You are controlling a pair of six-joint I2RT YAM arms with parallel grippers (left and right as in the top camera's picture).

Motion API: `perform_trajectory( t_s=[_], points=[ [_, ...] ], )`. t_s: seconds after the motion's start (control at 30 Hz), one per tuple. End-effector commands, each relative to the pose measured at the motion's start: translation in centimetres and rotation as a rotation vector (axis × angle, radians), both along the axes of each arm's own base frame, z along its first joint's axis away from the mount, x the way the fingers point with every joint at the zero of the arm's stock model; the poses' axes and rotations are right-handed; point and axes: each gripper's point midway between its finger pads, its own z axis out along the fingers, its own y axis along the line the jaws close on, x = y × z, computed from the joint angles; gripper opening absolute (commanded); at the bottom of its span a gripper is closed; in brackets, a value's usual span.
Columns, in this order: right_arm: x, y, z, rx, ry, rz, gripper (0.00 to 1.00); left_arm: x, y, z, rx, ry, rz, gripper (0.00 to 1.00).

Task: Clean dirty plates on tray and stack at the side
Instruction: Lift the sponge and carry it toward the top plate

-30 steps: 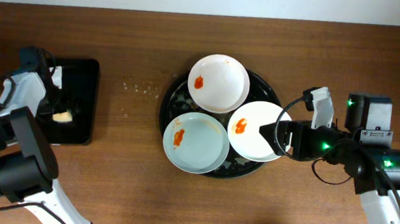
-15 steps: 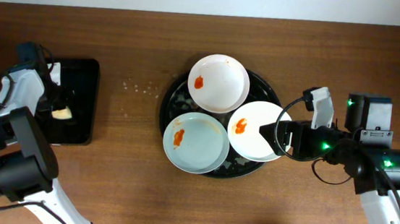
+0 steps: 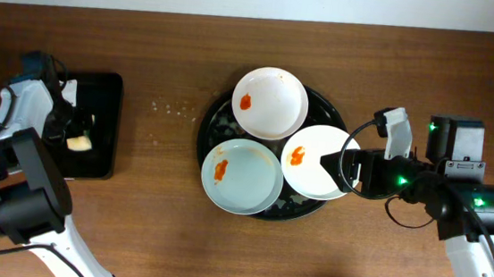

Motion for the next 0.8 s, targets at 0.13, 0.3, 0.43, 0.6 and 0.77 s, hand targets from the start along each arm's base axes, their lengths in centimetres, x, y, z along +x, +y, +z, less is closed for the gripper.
perform_trajectory(
  t_s=[0.13, 0.3, 0.43, 0.6, 0.77],
  points=[
    [0.3, -0.3, 0.8, -0.004, -0.021, -0.016, 0.99, 1.7, -0.4, 10.2, 0.037, -0.191, -0.002, 0.0],
    [0.3, -0.3, 0.8, -0.004, -0.021, -0.017, 0.99, 1.3, -1.2, 10.0, -0.002, -0.18, 0.006, 0.0],
    [0.3, -0.3, 0.8, -0.003, -0.02, -0.016, 0.99, 1.4, -1.8, 10.1, -0.026, -0.182, -0.003, 0.0],
    [0.7, -0.3, 1.1, 0.0, -0.04, -0.022, 0.99, 2.6, -6.8, 12.4, -0.107, -0.252, -0.107, 0.0],
    [3.6, -1.7, 0.3, -0.03, -0.033, -0.147, 0.94, 5.0, -16.8, 15.4, -0.147, -0.355, -0.326, 0.0]
  ],
)
